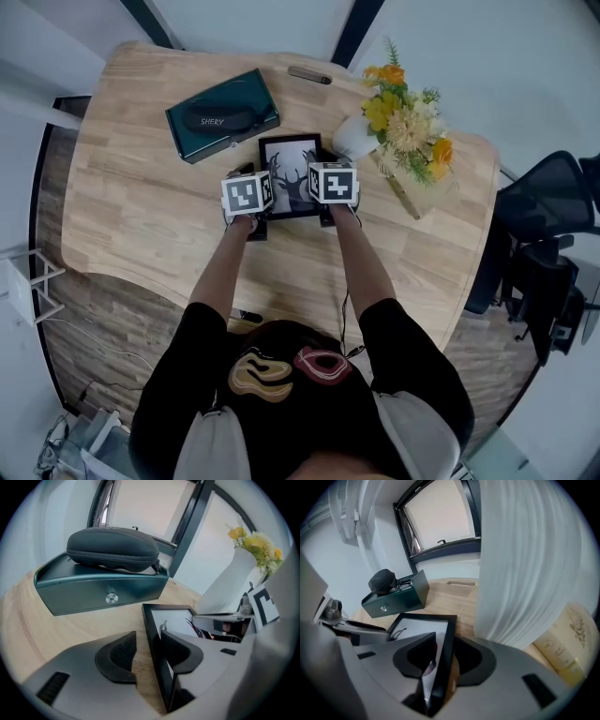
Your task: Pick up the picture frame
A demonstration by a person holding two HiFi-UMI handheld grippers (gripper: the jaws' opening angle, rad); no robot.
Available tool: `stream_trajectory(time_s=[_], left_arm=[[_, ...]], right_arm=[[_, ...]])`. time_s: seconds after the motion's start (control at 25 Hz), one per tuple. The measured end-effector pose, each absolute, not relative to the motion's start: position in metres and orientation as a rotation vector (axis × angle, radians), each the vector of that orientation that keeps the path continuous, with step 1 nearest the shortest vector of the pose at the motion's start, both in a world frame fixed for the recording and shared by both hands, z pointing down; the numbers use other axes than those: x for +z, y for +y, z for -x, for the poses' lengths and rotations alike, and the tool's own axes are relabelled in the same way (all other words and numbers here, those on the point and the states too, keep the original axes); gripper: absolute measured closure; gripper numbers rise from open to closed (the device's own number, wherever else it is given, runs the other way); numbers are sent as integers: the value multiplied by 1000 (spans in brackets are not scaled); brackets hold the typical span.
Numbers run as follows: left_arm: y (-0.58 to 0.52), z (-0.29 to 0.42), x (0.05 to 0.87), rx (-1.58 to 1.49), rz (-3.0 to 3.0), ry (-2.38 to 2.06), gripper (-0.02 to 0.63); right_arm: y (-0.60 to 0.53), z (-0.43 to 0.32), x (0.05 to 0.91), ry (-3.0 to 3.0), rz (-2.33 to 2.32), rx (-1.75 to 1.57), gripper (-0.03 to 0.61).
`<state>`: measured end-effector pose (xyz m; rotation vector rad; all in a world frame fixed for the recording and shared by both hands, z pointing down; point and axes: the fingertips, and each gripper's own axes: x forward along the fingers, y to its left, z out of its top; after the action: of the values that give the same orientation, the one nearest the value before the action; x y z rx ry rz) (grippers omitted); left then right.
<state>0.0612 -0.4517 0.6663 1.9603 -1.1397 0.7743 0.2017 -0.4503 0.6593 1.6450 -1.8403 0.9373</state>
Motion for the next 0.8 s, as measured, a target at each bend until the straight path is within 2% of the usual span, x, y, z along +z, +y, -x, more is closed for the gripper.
stream_trajectory(time_s=[0.16,0.44,0.56,0.8], left_arm=[[-452,-62,666,748,-1956,-1170,445],[-450,-65,666,720,-1925,-1150,476],[-449,-68,667,666,-1880,-1116,520],[-449,-67,667,661,-1851,-1096,529]], right_arm=[[-450,-203,659,-1831,-1660,942,450],[-450,-203,659,-1823,-1681,963,458],[-450,-205,658,-1820,-1688,976,463],[-446,-208,658,-1805,-1725,1027,489]])
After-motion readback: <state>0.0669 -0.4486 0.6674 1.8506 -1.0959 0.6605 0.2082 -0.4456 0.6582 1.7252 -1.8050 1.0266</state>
